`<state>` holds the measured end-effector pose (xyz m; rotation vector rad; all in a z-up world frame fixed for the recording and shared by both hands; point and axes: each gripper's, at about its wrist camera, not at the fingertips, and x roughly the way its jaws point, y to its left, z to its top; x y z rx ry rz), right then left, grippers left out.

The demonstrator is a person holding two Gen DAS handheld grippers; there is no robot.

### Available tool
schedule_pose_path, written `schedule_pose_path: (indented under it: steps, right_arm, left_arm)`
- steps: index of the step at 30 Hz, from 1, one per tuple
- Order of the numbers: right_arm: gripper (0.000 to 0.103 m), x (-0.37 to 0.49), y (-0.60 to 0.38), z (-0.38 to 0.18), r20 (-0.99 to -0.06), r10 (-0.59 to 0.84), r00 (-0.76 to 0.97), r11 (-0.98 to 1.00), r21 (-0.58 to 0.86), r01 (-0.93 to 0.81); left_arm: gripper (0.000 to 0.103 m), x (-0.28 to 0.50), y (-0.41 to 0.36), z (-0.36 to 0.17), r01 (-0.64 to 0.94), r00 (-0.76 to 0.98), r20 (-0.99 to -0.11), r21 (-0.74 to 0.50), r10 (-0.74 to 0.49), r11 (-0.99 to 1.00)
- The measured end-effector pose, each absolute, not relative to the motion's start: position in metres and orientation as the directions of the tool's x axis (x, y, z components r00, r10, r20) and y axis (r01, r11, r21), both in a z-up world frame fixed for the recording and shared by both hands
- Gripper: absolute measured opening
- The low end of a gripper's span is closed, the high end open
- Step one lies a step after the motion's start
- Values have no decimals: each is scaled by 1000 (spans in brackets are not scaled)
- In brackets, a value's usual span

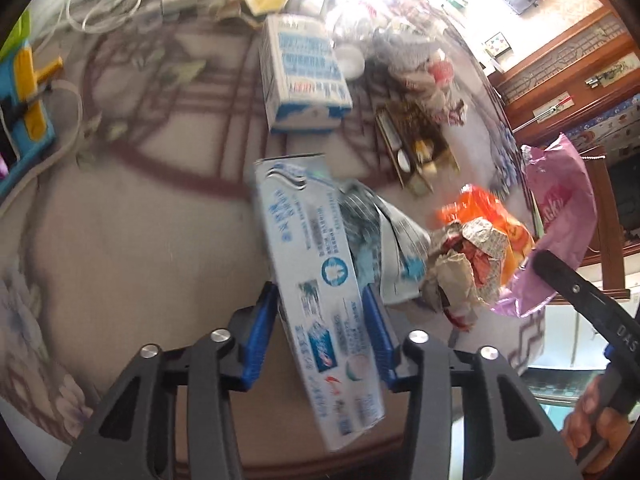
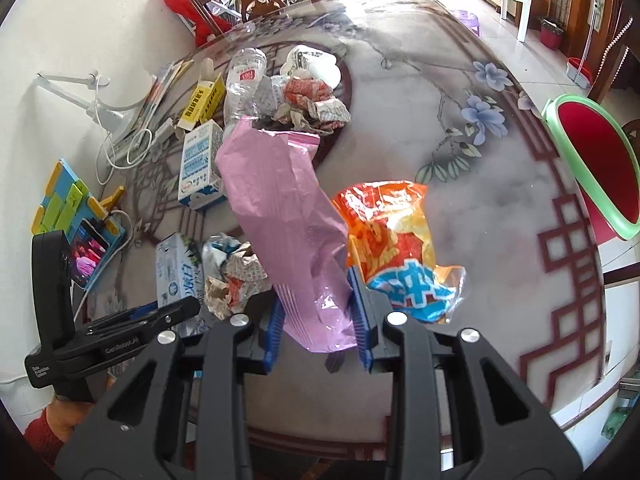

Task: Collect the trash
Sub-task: 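Grasp the toothpaste box with the left tool while the right tool grasps the pink bag, then carry the pink bag and toothpaste box to the red bin and release both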

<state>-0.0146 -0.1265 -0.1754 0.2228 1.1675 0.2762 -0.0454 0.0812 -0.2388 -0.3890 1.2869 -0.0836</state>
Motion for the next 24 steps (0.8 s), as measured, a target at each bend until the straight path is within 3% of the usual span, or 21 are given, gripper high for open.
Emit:
schedule_pose_path:
  steps: [10,24]
  right_arm:
    - [30,-8,-126,-149,-834,341,434,939,322,-120]
    - [30,-19,-160,-119,-794,318,519,940,335,-63]
  left_arm:
    - [38,-34,74,-191,-72,411,-880,-294,-240,953]
    - [38,-14,37,-138,54,501,-816,-303,-288,951]
